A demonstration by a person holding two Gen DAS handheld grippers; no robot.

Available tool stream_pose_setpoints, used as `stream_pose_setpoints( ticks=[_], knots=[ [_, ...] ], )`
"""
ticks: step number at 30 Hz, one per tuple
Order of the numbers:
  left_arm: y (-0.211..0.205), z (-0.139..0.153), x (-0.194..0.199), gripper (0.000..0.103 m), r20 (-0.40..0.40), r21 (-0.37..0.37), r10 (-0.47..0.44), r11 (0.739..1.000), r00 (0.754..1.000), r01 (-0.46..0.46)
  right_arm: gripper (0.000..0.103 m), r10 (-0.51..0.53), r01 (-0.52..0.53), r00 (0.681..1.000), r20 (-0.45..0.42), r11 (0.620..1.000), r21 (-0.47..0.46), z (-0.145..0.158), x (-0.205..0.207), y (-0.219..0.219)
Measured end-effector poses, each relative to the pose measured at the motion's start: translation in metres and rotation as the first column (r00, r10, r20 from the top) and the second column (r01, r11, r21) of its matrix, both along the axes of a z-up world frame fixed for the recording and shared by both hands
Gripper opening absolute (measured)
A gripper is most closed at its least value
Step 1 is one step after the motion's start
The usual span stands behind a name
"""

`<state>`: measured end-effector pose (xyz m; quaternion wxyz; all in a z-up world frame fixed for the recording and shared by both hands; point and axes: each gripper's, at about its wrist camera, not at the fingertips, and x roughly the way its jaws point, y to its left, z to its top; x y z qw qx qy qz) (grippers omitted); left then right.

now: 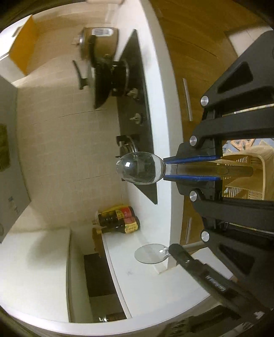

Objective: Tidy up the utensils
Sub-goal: 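Lift the knife and clear spoon and drop them into the basket, then return both open tools down to the remaining utensils on the table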

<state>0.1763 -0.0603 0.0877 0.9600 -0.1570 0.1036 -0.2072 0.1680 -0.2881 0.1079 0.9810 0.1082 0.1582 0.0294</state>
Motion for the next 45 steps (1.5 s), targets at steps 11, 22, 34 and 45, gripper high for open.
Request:
stream_pose_setpoints(
  ticks=[11, 22, 34, 45],
  knots=[
    [0.006, -0.029, 0.004, 0.001, -0.048, 0.023, -0.018, 1.0, 0.999, 0.019, 0.009, 0.0, 0.0, 1.0, 0.004, 1.0, 0.0, -0.026, -0.008, 0.003],
    [0.038, -0.023, -0.027, 0.024, -0.108, 0.004, -0.106, 0.994, 0.988, 0.107, 0.024, 0.057, -0.056, 0.998, -0.04, 0.998, 0.037, -0.03, -0.051, -0.005],
    [0.082, -0.006, -0.072, 0.041, -0.198, -0.026, -0.163, 0.987, 0.967, 0.161, 0.048, 0.152, -0.136, 0.982, -0.115, 0.981, 0.138, -0.016, -0.101, -0.02],
    [0.083, -0.05, -0.082, 0.041, -0.481, 0.041, -0.257, 0.949, 0.838, 0.314, 0.048, 0.243, -0.189, 0.823, -0.513, 0.97, 0.156, -0.072, -0.11, 0.012]
  ],
)
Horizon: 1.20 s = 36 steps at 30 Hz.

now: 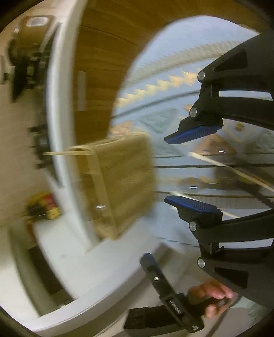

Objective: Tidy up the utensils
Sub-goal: 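Return both open tools down to the remaining utensils on the table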

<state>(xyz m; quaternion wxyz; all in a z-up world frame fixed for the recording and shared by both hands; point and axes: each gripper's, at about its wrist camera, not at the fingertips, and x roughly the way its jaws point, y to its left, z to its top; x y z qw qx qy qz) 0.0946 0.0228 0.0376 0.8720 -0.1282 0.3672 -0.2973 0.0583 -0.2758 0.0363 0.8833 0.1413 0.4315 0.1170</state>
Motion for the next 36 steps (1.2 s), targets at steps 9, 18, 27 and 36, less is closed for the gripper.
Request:
stream_pose_setpoints(
  ticks=[9, 18, 27, 36],
  knots=[
    [-0.036, -0.074, 0.005, 0.039, -0.261, 0.177, -0.11, 0.971, 0.959, 0.16, 0.042, 0.138, -0.112, 0.939, -0.316, 0.989, 0.097, -0.058, -0.003, 0.028],
    [-0.049, -0.097, 0.011, 0.031, -0.317, 0.196, -0.12, 0.962, 0.941, 0.189, 0.029, 0.182, -0.131, 0.865, -0.467, 0.981, 0.139, -0.092, -0.007, 0.051],
    [-0.057, -0.101, 0.018, 0.026, -0.338, 0.209, -0.135, 0.954, 0.932, 0.214, 0.027, 0.16, -0.152, 0.865, -0.475, 0.987, 0.056, -0.102, -0.005, 0.071],
    [-0.087, -0.097, 0.02, 0.026, -0.318, 0.365, -0.146, 0.893, 0.937, 0.263, 0.014, 0.132, -0.22, 0.917, -0.376, 0.954, -0.204, -0.103, -0.027, 0.114]
  ],
)
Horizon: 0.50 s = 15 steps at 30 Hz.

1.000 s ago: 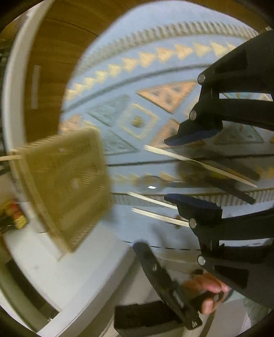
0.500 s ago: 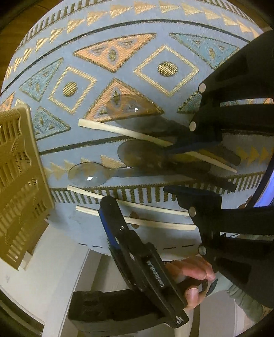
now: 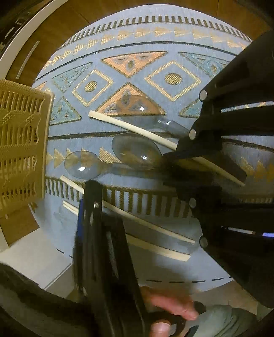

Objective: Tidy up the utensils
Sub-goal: 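Return both open tools down to the remaining utensils on the table, then grasp a wooden chopstick with the left tool while the right tool grasps a clear spoon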

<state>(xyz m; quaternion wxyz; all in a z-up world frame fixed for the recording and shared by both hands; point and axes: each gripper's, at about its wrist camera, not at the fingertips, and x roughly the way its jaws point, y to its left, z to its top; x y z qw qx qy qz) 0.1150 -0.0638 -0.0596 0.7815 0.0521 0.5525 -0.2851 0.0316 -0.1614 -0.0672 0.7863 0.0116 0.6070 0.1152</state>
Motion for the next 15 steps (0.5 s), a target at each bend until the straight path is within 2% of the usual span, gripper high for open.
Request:
stream_pose_setpoints(
  ticks=[4, 10, 12, 14, 15],
  knots=[
    [-0.015, 0.001, -0.004, 0.026, 0.031, 0.091, -0.036, 0.995, 0.999, 0.033, 0.011, -0.027, 0.028, 1.0, -0.011, 0.996, 0.085, -0.001, -0.005, -0.014],
    [-0.025, -0.002, -0.007, 0.025, 0.046, 0.152, -0.078, 0.986, 0.996, 0.07, 0.01, -0.066, 0.067, 0.998, -0.016, 0.972, 0.223, 0.004, -0.006, -0.041],
    [-0.03, -0.003, -0.008, 0.019, 0.06, 0.189, -0.086, 0.979, 0.995, 0.073, 0.01, -0.083, 0.081, 0.997, -0.001, 0.968, 0.238, 0.009, -0.006, -0.049],
    [-0.033, -0.003, -0.007, 0.009, 0.078, 0.232, -0.089, 0.97, 0.993, 0.069, 0.01, -0.101, 0.096, 0.995, 0.003, 0.959, 0.266, 0.013, -0.005, -0.06],
    [-0.034, -0.003, -0.007, 0.008, 0.083, 0.242, -0.088, 0.968, 0.993, 0.066, 0.01, -0.107, 0.102, 0.994, 0.006, 0.956, 0.275, 0.015, -0.006, -0.063]
  ],
)
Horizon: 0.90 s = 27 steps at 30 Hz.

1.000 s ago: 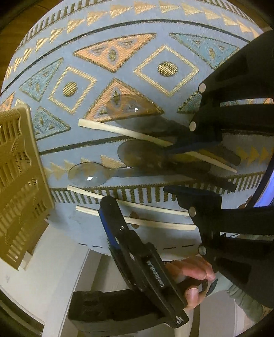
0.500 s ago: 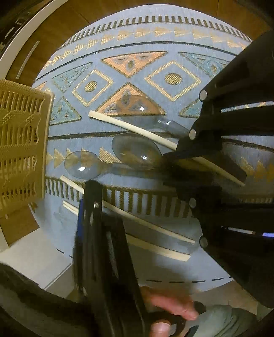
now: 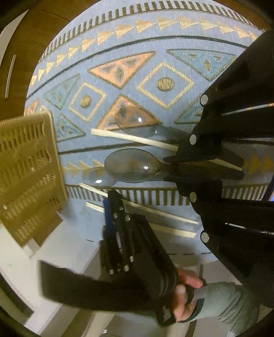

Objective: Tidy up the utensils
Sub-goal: 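Grasp a wooden chopstick with the left tool while the right tool grasps a clear spoon, then carry the chopstick and clear spoon up and release them into the basket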

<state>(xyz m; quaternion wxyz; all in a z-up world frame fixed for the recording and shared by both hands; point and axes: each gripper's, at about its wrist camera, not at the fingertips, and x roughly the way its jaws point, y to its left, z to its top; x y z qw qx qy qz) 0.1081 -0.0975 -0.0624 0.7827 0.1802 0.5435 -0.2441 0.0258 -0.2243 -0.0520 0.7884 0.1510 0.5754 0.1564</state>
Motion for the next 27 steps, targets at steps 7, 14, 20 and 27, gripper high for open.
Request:
stream_pose_setpoints(
  ticks=[7, 14, 20, 27],
  knots=[
    [0.001, 0.0, -0.005, 0.003, 0.046, -0.05, 0.049, 0.998, 0.998, -0.047, 0.01, -0.069, 0.065, 0.996, 0.062, 0.996, 0.066, 0.023, -0.006, -0.034],
    [0.037, 0.024, -0.018, 0.003, 0.057, -0.352, 0.152, 0.928, 0.987, -0.123, 0.01, -0.082, 0.063, 0.982, 0.171, 0.991, 0.115, 0.052, -0.011, -0.051],
    [0.054, 0.068, -0.029, 0.003, 0.18, -0.498, 0.212, 0.862, 0.961, -0.097, 0.01, -0.098, 0.062, 0.958, 0.269, 0.988, 0.141, 0.075, -0.011, -0.055],
    [0.075, 0.139, -0.033, 0.003, 0.37, -0.612, 0.292, 0.791, 0.882, -0.005, 0.01, -0.123, 0.064, 0.921, 0.37, 0.983, 0.17, 0.106, 0.005, -0.06]
  ],
)
